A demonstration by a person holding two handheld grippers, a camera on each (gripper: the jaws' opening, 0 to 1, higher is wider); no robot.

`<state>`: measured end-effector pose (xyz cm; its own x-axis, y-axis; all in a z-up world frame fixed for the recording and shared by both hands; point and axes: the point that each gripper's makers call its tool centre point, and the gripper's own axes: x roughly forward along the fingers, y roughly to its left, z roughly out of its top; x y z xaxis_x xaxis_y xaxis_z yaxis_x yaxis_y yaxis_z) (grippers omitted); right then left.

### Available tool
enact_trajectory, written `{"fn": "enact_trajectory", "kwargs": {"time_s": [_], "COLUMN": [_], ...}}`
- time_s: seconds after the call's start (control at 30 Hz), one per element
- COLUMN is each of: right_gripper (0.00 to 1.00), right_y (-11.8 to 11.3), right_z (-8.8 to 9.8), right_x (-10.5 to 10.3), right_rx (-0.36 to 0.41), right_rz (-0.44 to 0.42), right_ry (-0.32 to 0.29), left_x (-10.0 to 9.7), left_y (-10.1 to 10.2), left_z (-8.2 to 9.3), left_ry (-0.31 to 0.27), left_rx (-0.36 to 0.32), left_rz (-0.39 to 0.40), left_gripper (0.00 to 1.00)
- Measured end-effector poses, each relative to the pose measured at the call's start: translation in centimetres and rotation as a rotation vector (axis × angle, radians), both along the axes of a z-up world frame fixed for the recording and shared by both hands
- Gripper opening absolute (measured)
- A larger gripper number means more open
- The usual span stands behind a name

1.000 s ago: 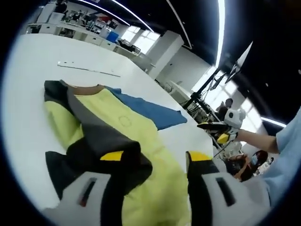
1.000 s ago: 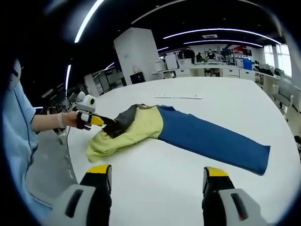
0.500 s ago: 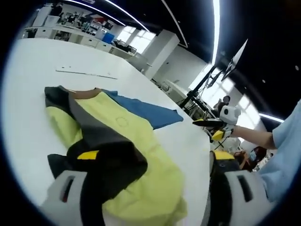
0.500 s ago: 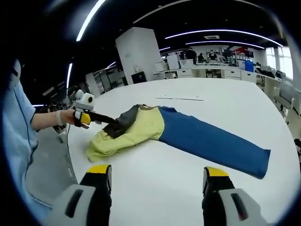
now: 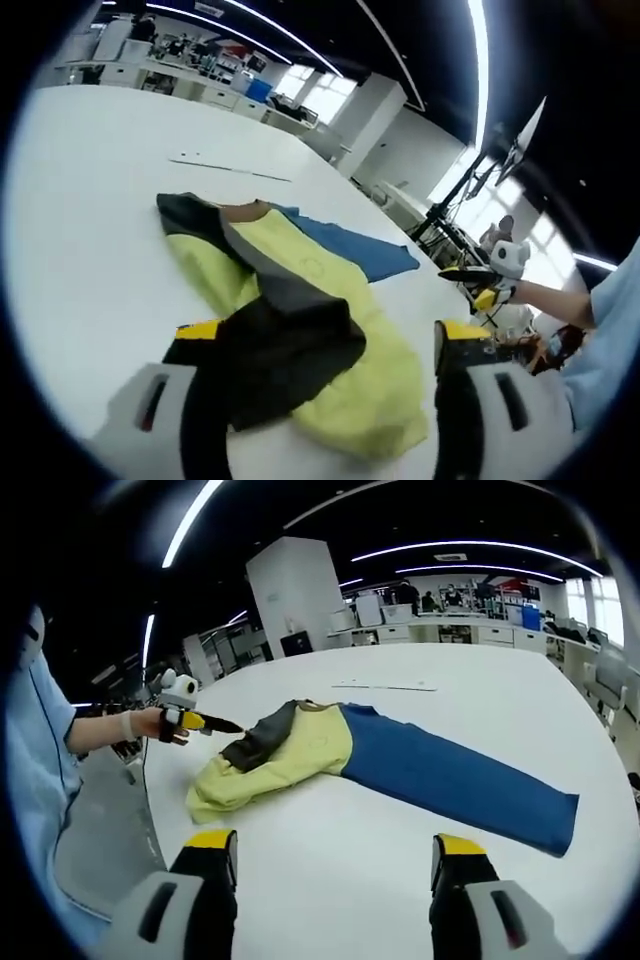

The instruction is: Fold the garment on the visible template until the final outline fits inside the template.

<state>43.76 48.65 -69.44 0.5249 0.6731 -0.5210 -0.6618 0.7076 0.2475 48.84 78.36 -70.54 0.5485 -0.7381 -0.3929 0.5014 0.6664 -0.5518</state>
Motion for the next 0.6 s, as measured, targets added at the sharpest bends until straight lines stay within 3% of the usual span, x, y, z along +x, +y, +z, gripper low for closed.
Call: {"fn": "enact_trajectory", "kwargs": {"time_s": [0.33,0.6], "right_gripper": [0.79,0.79], "right_y": [-0.1,-0.6], "right_z": [0.0,0.1], "right_x": [0.0,-0.1], "right_rx": [0.001,0.007], "right_rz": [-0.001,-0.016], "right_ry": [0.004,0.008], "left_x": [0.6,1.2], "left_y": [3.2,3.8], "left_z": [-2.5,-3.4], "left_ry": [0.059,0.094], "left_rx": [0.006,-0.036], "left_rz": [0.134,0.194], "left_gripper": [0.68,0.57]}}
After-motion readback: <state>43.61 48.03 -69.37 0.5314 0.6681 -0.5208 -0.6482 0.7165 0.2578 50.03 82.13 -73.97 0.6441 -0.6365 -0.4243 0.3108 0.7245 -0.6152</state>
